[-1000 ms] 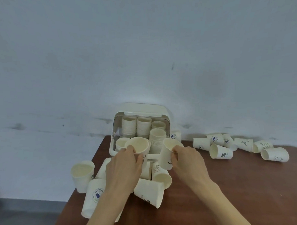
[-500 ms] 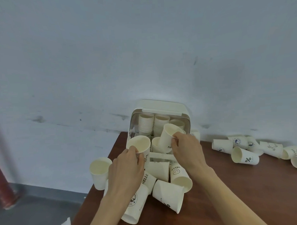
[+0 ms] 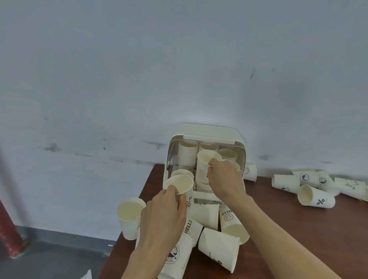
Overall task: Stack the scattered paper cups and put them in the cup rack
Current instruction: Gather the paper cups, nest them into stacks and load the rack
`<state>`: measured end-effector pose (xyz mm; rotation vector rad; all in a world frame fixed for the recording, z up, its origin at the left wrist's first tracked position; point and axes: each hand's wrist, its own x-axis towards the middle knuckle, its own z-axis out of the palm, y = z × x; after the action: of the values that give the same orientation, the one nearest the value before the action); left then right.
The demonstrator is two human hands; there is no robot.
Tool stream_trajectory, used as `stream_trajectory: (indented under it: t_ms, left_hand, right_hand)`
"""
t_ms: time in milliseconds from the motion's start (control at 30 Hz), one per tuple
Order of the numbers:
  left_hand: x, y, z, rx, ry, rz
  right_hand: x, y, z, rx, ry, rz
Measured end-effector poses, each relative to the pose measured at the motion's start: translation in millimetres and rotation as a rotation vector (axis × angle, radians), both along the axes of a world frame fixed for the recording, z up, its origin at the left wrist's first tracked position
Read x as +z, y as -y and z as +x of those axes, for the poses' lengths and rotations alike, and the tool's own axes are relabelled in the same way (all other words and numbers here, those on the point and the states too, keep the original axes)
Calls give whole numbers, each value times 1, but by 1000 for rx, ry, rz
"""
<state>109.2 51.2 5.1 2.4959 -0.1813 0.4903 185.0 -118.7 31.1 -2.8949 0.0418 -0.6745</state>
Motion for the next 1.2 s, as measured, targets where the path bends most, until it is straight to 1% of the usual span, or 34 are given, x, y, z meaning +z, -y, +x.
stream_trajectory:
  t_ms: [100, 300, 433, 600, 767, 967, 1200]
  left_hand:
    - [0, -2, 0, -4, 20, -16]
    - [1, -2, 7, -2, 31, -25]
    - [0, 2, 14, 6, 23, 5]
    - [2, 9, 26, 10, 2, 68]
    - [13, 11, 40, 31, 15, 102]
    - [25, 15, 66, 47, 80, 126]
    - [11, 24, 90, -3, 95, 154]
  right_hand:
    - [-3, 0, 3, -20, -5, -7]
    - [-20, 3, 10, -15, -133, -74]
    - [-31, 3, 11, -2, -203, -104]
    - [-39, 4, 5, 20, -246, -138]
    - [-45, 4, 2, 48, -235, -155]
    - [-51, 5, 3, 63, -197, -160]
    - [-53, 6, -1, 88, -129, -137]
